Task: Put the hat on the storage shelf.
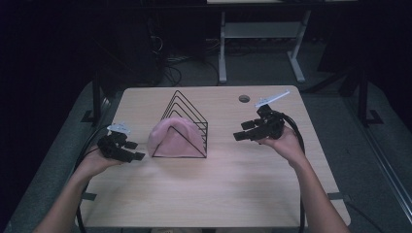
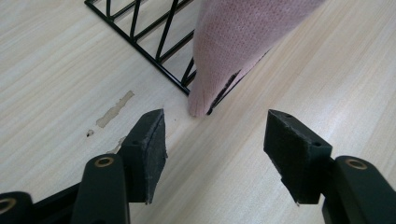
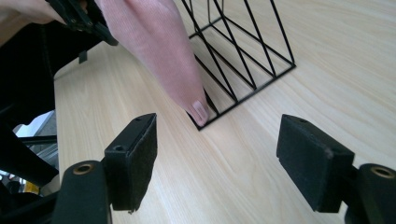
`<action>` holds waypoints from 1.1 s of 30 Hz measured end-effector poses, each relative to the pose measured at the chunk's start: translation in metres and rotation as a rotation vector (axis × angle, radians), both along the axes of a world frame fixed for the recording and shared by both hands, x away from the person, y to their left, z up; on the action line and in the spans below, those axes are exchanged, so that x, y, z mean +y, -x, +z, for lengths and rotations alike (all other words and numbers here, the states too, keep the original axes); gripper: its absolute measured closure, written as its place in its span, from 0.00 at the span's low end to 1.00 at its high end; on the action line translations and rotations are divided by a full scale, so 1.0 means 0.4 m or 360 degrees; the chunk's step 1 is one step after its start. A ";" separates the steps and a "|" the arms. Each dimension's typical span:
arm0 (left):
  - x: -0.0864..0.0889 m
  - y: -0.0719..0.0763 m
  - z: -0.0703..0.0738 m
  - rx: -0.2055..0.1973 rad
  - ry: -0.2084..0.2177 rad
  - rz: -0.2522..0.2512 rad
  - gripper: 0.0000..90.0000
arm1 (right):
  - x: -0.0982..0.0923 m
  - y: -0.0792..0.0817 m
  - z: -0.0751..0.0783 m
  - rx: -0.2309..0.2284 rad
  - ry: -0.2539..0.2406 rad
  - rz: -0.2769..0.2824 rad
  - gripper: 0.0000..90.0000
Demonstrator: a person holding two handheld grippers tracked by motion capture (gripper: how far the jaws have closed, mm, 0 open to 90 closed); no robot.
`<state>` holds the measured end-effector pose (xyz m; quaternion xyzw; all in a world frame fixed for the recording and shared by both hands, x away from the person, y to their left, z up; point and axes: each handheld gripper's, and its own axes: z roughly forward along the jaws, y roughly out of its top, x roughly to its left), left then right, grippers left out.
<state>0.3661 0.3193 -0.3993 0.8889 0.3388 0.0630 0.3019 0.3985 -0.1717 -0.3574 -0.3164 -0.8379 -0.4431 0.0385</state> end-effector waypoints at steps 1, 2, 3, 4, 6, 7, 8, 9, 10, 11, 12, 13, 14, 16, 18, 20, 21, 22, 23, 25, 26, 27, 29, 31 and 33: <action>0.000 0.001 0.000 -0.0001 0.0007 0.0005 0.42 | -0.006 0.002 -0.002 0.0006 0.0002 -0.0008 0.32; 0.001 0.002 0.001 -0.0003 0.0010 0.0005 0.41 | -0.011 0.004 -0.004 0.0010 0.0000 -0.0017 0.31; 0.001 0.002 0.001 -0.0009 0.0019 0.0010 0.41 | -0.016 0.007 -0.006 0.0011 -0.0002 -0.0024 0.31; 0.001 0.002 0.001 -0.0011 0.0019 0.0013 0.40 | -0.023 0.008 -0.008 0.0011 0.0001 -0.0029 0.31; 0.002 0.002 0.000 -0.0012 0.0022 0.0023 0.40 | -0.029 0.012 -0.010 0.0016 0.0002 -0.0039 0.31; 0.002 0.003 -0.001 -0.0012 0.0030 0.0032 0.39 | -0.034 0.015 -0.013 0.0020 0.0003 -0.0046 0.31; 0.002 0.003 -0.002 -0.0011 0.0033 0.0034 0.39 | -0.038 0.016 -0.014 0.0017 0.0006 -0.0046 0.31; 0.004 0.004 -0.002 -0.0011 0.0025 0.0028 0.39 | -0.042 0.018 -0.017 0.0017 0.0008 -0.0050 0.31; 0.004 0.005 -0.003 -0.0011 0.0024 0.0032 0.38 | -0.048 0.021 -0.020 0.0021 0.0006 -0.0058 0.31; 0.004 0.006 -0.004 -0.0012 0.0019 0.0032 0.38 | -0.054 0.023 -0.023 0.0024 0.0011 -0.0063 0.31; 0.004 0.007 -0.004 -0.0015 0.0015 0.0031 0.38 | -0.058 0.025 -0.026 0.0029 0.0012 -0.0072 0.31; 0.004 0.008 -0.005 -0.0014 0.0019 0.0036 0.37 | -0.064 0.029 -0.030 0.0039 0.0012 -0.0083 0.31; 0.004 0.010 -0.005 -0.0015 0.0020 0.0039 0.37 | -0.069 0.031 -0.034 0.0047 0.0013 -0.0087 0.31; 0.004 0.012 -0.006 -0.0017 0.0023 0.0042 0.37 | -0.080 0.038 -0.040 0.0057 0.0018 -0.0102 0.31; 0.004 0.014 -0.007 -0.0020 0.0025 0.0038 0.36 | -0.090 0.042 -0.046 0.0053 0.0018 -0.0110 0.31; 0.002 0.016 -0.008 -0.0017 0.0027 0.0040 0.36 | -0.102 0.048 -0.052 0.0056 0.0015 -0.0123 0.31; 0.002 0.017 -0.008 -0.0018 0.0031 0.0042 0.36 | -0.109 0.053 -0.056 0.0069 0.0016 -0.0137 0.31; 0.001 0.017 -0.009 -0.0020 0.0028 0.0038 0.36 | -0.114 0.055 -0.058 0.0067 0.0014 -0.0141 0.31; 0.000 0.018 -0.010 -0.0020 0.0028 0.0038 0.35 | -0.123 0.060 -0.063 0.0070 0.0009 -0.0153 0.31; -0.002 0.018 -0.010 -0.0020 0.0028 0.0038 0.35 | -0.132 0.065 -0.068 0.0078 0.0010 -0.0167 0.31; -0.006 0.020 -0.011 -0.0019 0.0040 0.0048 0.35 | -0.138 0.067 -0.071 0.0078 0.0008 -0.0172 0.31; -0.007 0.020 -0.011 -0.0021 0.0033 0.0046 0.35 | -0.142 0.070 -0.074 0.0084 0.0010 -0.0177 0.31; -0.010 0.022 -0.011 -0.0025 0.0027 0.0038 0.34 | -0.153 0.076 -0.081 0.0089 0.0008 -0.0193 0.31; -0.013 0.023 -0.015 -0.0021 0.0023 0.0035 0.34 | -0.163 0.082 -0.093 0.0096 -0.0001 -0.0213 0.31; -0.016 0.027 -0.021 -0.0017 0.0034 0.0049 0.34 | -0.172 0.087 -0.106 0.0108 -0.0004 -0.0226 0.31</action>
